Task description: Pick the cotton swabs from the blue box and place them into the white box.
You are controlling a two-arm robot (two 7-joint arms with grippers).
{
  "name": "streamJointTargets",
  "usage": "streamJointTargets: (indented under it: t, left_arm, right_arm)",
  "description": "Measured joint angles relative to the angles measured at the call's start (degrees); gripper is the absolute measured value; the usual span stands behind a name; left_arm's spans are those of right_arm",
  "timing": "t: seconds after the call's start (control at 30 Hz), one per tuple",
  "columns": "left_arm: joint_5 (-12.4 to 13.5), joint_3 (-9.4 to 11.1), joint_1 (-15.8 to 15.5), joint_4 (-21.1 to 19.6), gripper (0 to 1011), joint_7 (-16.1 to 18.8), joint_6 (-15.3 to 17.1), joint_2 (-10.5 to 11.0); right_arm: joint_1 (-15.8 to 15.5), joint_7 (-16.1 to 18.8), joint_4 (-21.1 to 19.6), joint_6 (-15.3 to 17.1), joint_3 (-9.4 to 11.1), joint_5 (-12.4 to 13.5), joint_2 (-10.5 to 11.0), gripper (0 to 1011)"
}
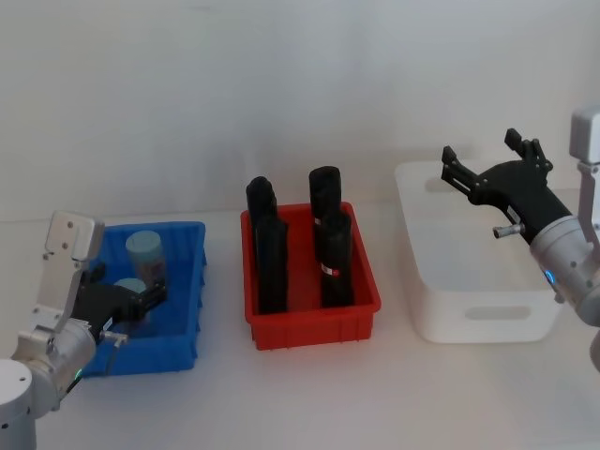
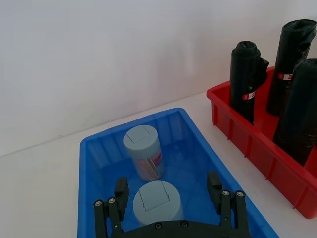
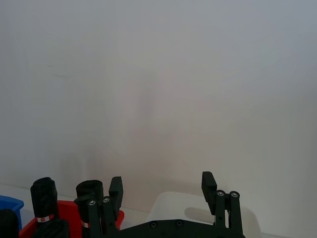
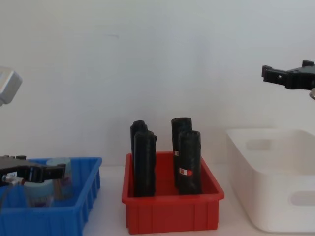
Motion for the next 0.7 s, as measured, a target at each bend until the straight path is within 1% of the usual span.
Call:
streamJointTargets:
  t: [0.23,0.7]
  left_arm:
    - [-0.58,-0.46,-0.15,1.8,1004,-0.87,0.14,0.11]
    - [-1.35,-1.01,-1.73,6.48,1004,-3.58,-0.52,-0.36]
  right_arm:
    - [0.0,0.0,0.0,0.0,0.0,0.0,0.0,1001]
    - [0.0,0.0,0.0,0.0,0.0,0.0,0.0,1001]
